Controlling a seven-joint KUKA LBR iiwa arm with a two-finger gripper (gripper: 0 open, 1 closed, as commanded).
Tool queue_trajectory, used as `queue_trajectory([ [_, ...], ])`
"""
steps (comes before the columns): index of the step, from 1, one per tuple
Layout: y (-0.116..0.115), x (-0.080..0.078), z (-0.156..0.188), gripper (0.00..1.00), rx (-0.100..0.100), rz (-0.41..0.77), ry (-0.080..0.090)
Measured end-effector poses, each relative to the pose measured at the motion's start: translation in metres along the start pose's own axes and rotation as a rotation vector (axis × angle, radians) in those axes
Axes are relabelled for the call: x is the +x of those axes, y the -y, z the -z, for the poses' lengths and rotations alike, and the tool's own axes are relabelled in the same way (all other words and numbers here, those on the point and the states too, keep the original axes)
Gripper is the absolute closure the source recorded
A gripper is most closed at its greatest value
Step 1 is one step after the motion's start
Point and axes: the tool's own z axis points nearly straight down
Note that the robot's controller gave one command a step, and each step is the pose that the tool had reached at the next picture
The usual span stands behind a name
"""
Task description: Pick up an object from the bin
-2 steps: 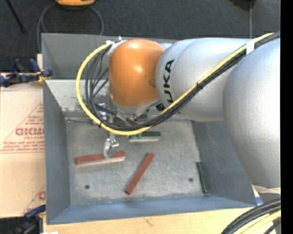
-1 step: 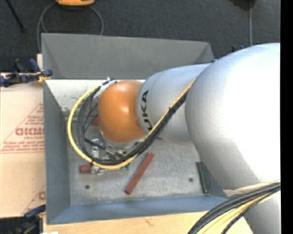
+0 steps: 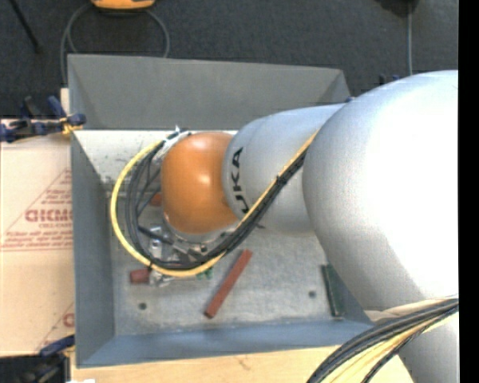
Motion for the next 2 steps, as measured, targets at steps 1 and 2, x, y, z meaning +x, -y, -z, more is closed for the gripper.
queue_trajectory([
  [1,0.003,-0.003,0.028,1.0,0.0,-0.015,-0.003],
  [2,0.01,0.0,0.122,1.0,0.002,0.014,0.002],
])
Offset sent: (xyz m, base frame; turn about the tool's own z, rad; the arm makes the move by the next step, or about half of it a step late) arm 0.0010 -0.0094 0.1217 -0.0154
